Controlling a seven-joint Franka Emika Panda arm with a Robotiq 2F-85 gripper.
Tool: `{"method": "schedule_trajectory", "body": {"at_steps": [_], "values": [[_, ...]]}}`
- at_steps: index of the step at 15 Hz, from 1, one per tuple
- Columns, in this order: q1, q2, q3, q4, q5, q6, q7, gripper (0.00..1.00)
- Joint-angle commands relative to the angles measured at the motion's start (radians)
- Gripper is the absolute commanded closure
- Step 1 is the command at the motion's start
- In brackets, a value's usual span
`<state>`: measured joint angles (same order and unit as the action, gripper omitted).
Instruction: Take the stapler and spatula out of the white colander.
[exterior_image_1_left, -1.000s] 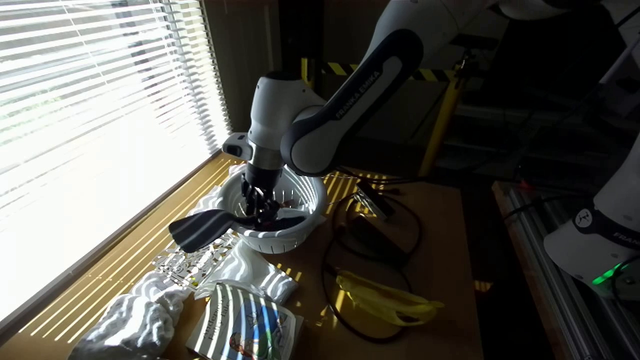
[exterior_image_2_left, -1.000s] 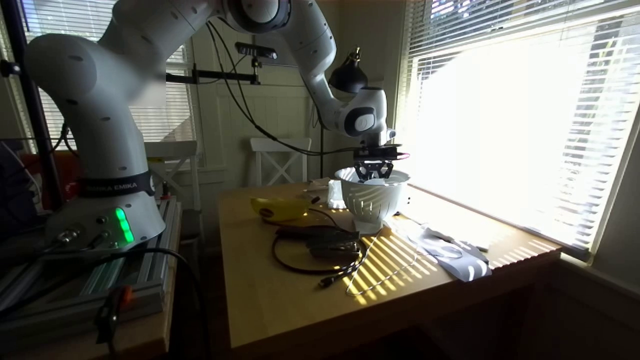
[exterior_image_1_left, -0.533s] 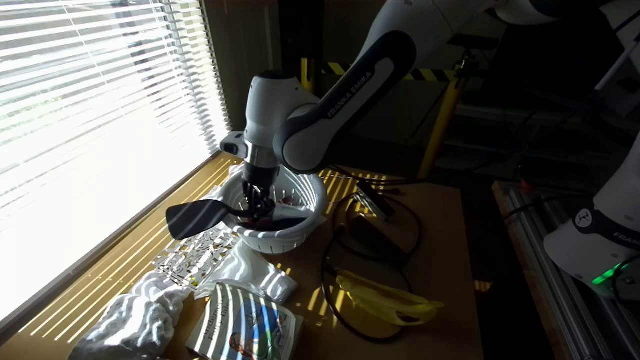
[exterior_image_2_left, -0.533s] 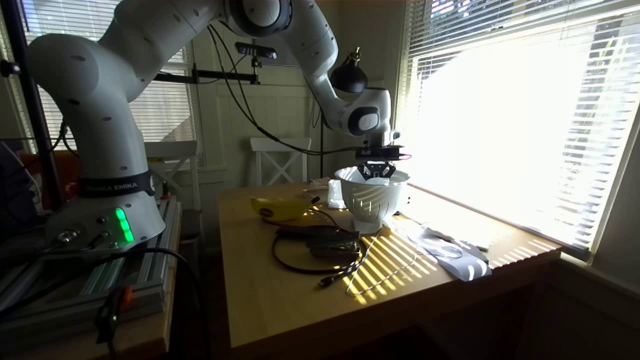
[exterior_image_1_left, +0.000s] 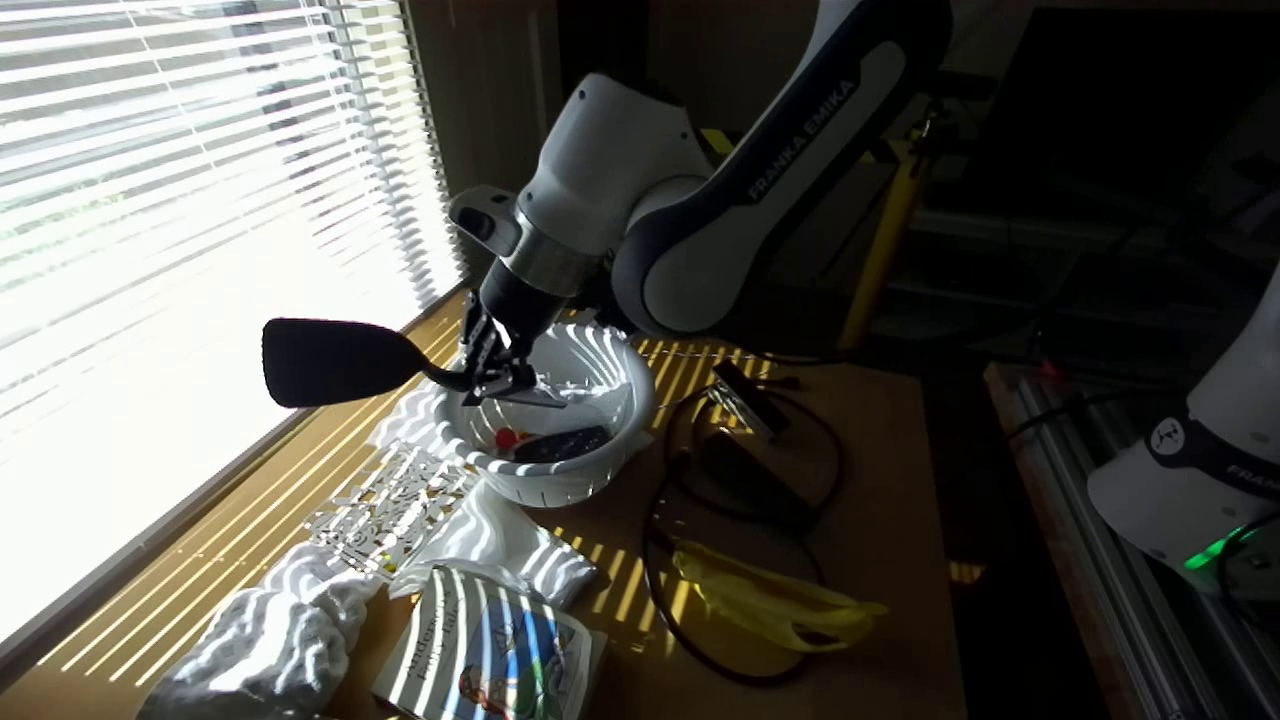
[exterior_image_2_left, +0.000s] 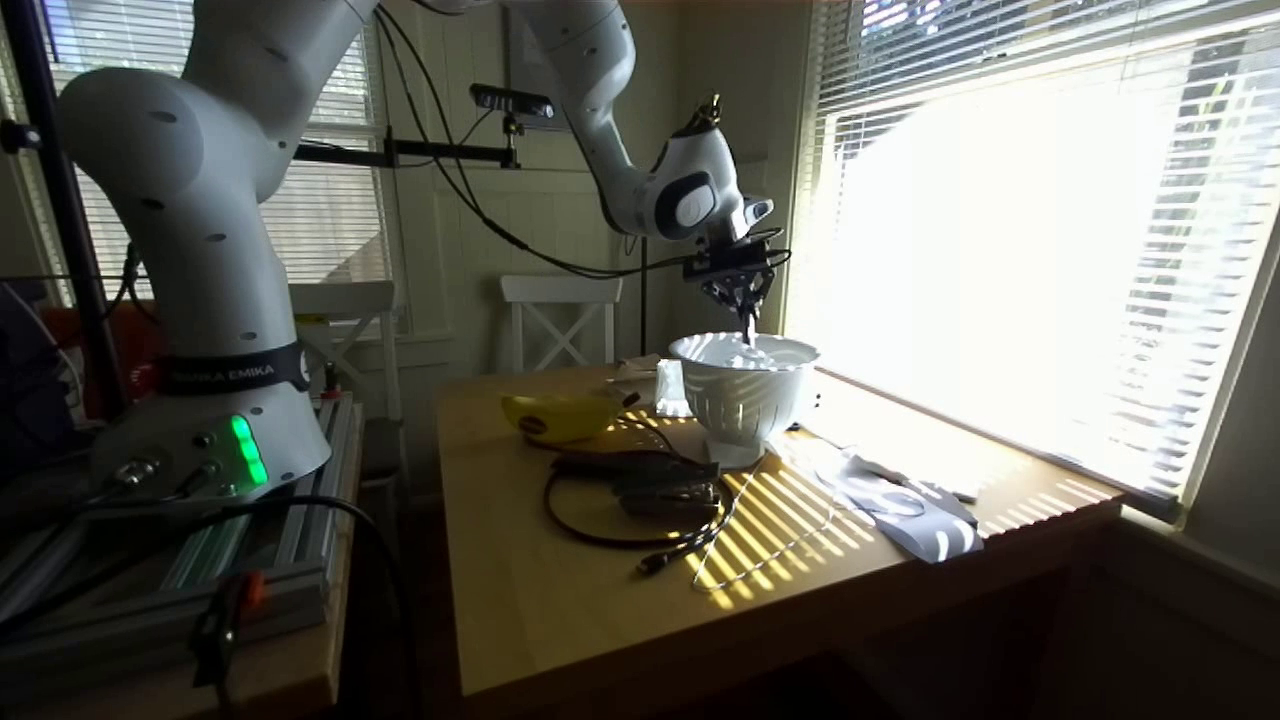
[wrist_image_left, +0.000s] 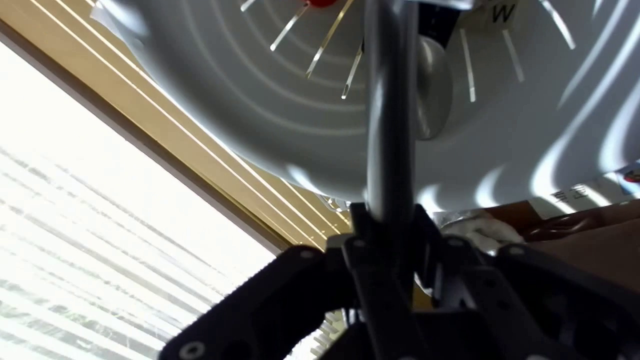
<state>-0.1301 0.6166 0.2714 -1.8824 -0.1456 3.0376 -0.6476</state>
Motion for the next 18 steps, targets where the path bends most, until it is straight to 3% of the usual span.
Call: {"method": "schedule_trajectory", "body": {"at_steps": [1, 3, 6, 7, 9, 10, 15, 17, 18], "values": [[-0.056, -0.175, 0.060, -0.248, 0.035, 0.258, 0.050, 0.94], [-0.091, -0.240, 0.093, -0.346, 0.042, 0.405, 0.102, 0.94], [-0.105, -0.358, 0.078, -0.507, 0.078, 0.620, 0.183, 0.94], [-0.016, -0.410, -0.042, -0.556, 0.018, 0.687, 0.307, 0.94], [0.026, -0.497, -0.113, -0.662, 0.082, 0.784, 0.348, 0.94], [-0.023, -0.554, -0.063, -0.720, 0.180, 0.771, 0.301, 0.94], [-0.090, -0.710, -0.169, -0.880, 0.287, 0.614, 0.258, 0.94], [-0.132, -0.727, -0.213, -0.917, 0.300, 0.532, 0.226, 0.94], [-0.154, -0.680, -0.240, -0.865, 0.280, 0.462, 0.223, 0.94]]}}
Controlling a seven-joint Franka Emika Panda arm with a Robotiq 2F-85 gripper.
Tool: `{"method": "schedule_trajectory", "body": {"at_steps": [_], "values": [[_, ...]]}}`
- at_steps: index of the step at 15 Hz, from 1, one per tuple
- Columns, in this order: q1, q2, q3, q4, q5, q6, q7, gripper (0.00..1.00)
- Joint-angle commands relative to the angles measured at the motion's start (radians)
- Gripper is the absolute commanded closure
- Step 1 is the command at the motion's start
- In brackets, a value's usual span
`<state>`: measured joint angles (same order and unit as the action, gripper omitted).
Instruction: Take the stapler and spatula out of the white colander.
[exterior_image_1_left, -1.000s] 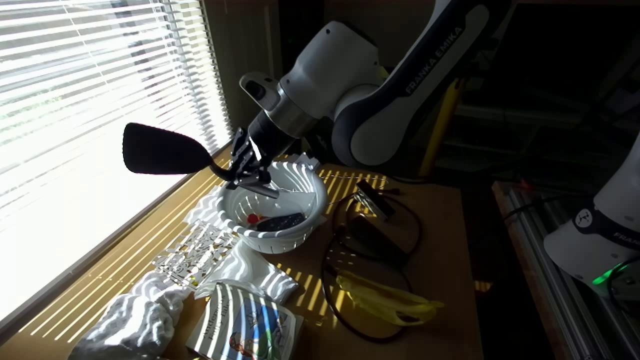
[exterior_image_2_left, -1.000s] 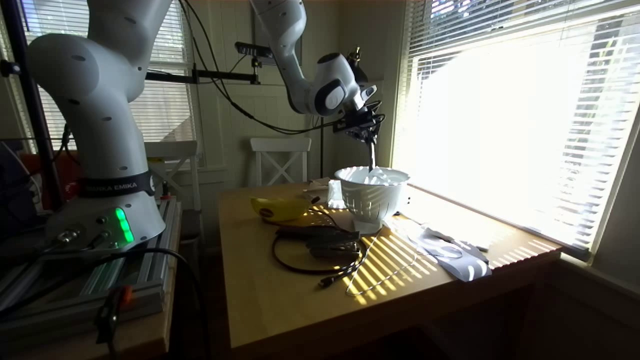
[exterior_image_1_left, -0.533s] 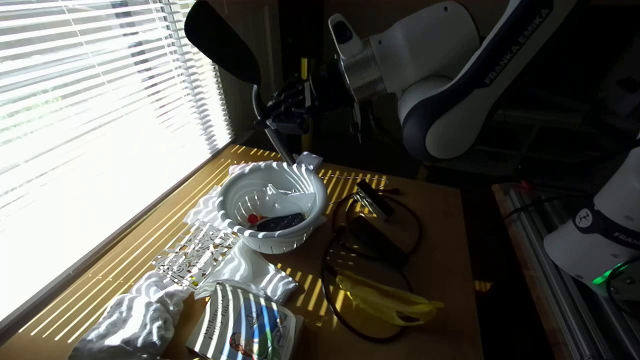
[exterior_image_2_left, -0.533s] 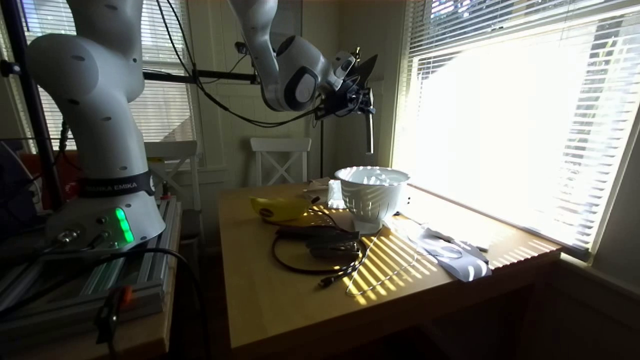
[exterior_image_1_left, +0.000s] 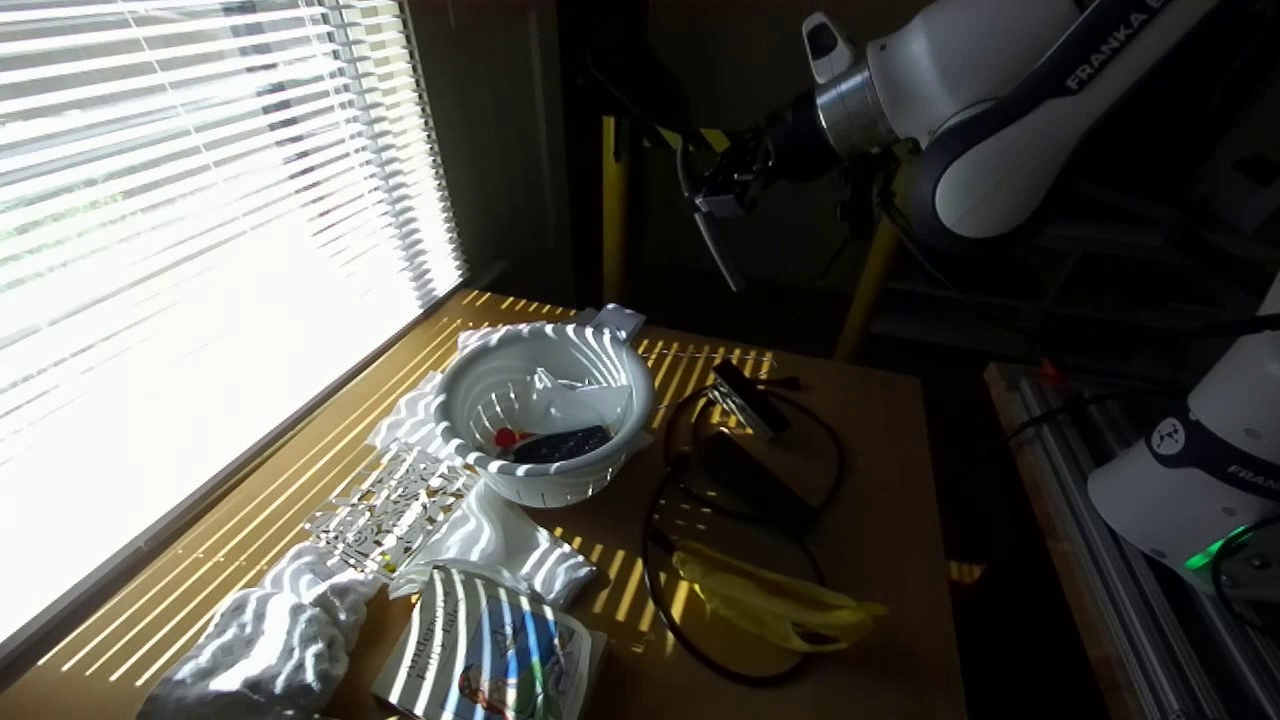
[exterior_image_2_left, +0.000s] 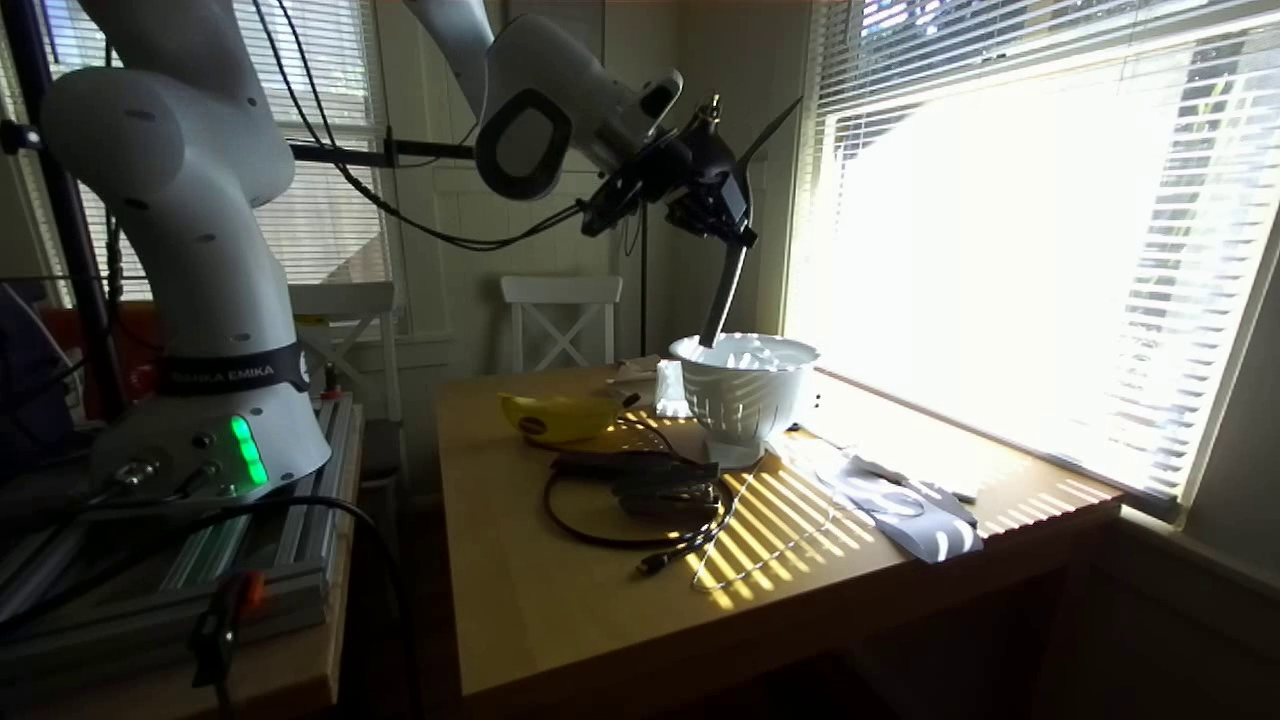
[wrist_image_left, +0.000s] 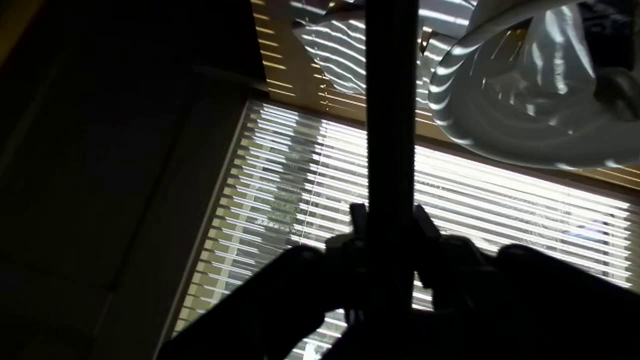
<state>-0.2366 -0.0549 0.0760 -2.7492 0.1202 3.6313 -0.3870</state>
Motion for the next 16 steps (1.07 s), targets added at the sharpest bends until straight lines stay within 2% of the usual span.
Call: {"method": "schedule_trajectory", "body": {"at_steps": [1, 2, 4, 7, 8, 11, 12, 16], "values": [[-0.061, 0.004, -0.077, -0.012, -0.035, -0.177, -0.003, 0.94], [-0.029, 0.011, -0.142, -0.012, -0.078, -0.241, 0.031, 0.94], [-0.014, 0.065, -0.173, -0.001, -0.101, -0.334, 0.069, 0.94], [0.022, 0.146, -0.184, 0.030, -0.121, -0.482, 0.126, 0.94], [-0.045, 0.174, -0.086, 0.037, -0.006, -0.525, 0.048, 0.94], [-0.190, 0.290, 0.028, 0.095, 0.190, -0.651, -0.115, 0.94], [-0.229, 0.328, 0.033, 0.115, 0.219, -0.695, -0.153, 0.94], [-0.308, 0.495, -0.062, 0.213, 0.190, -0.827, -0.126, 0.94]]}}
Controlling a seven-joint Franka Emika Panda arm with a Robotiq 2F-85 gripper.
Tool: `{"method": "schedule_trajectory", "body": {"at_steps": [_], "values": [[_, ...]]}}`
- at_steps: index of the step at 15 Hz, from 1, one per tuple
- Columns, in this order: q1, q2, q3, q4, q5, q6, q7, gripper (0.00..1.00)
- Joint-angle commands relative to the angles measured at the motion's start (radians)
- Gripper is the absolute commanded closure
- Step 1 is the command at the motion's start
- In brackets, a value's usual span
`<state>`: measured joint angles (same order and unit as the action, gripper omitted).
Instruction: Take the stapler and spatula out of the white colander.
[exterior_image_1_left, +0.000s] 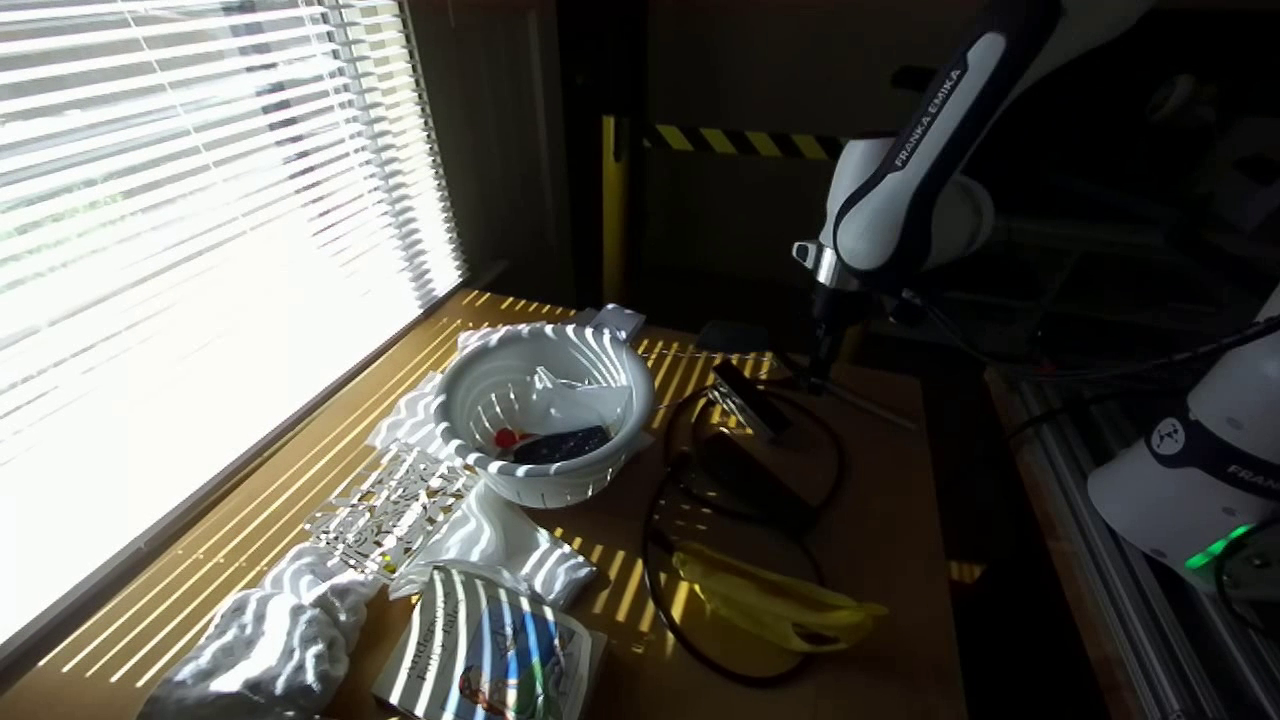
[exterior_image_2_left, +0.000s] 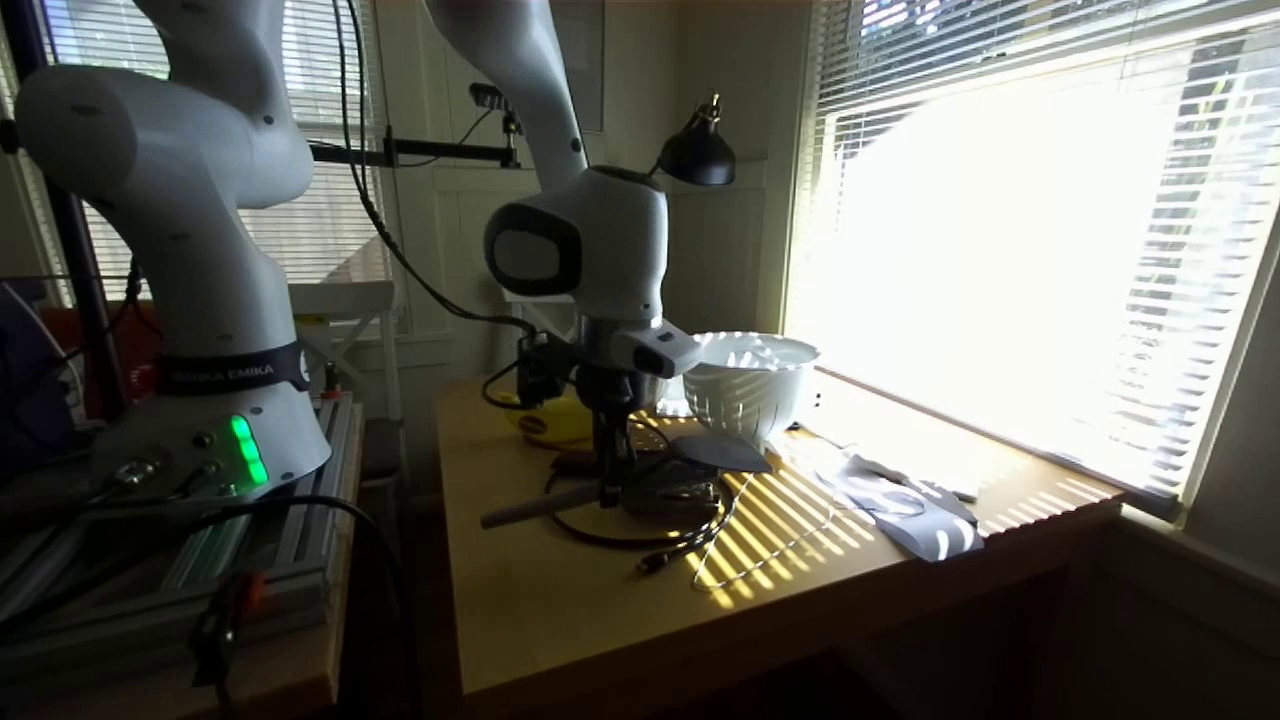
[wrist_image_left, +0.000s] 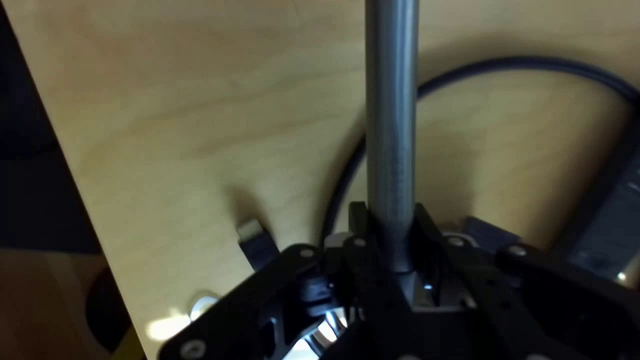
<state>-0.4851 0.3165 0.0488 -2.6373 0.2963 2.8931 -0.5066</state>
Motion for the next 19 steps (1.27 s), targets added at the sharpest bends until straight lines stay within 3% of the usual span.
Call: {"method": "schedule_trajectory", "body": {"at_steps": [1, 5, 6, 7, 9, 11, 14, 16, 17, 19], "values": [[-0.074, 0.154, -0.050, 0.130, 0.006, -0.120, 0.028, 0.94], [-0.110, 0.209, -0.067, 0.236, 0.026, -0.240, 0.113, 0.94], [-0.106, 0.204, -0.069, 0.253, 0.021, -0.263, 0.130, 0.53], [-0.098, 0.206, -0.071, 0.272, 0.023, -0.276, 0.152, 0.52], [-0.055, 0.113, -0.081, 0.225, 0.007, -0.265, 0.191, 0.39], [0.043, 0.016, -0.133, 0.156, -0.055, -0.234, 0.282, 0.24], [0.201, -0.136, -0.215, 0.040, -0.160, -0.100, 0.428, 0.04], [0.307, -0.226, -0.269, -0.027, -0.292, -0.015, 0.547, 0.00], [0.232, -0.105, -0.223, 0.079, -0.194, -0.080, 0.449, 0.00], [0.262, -0.147, -0.227, 0.054, -0.208, -0.077, 0.479, 0.00]]}}
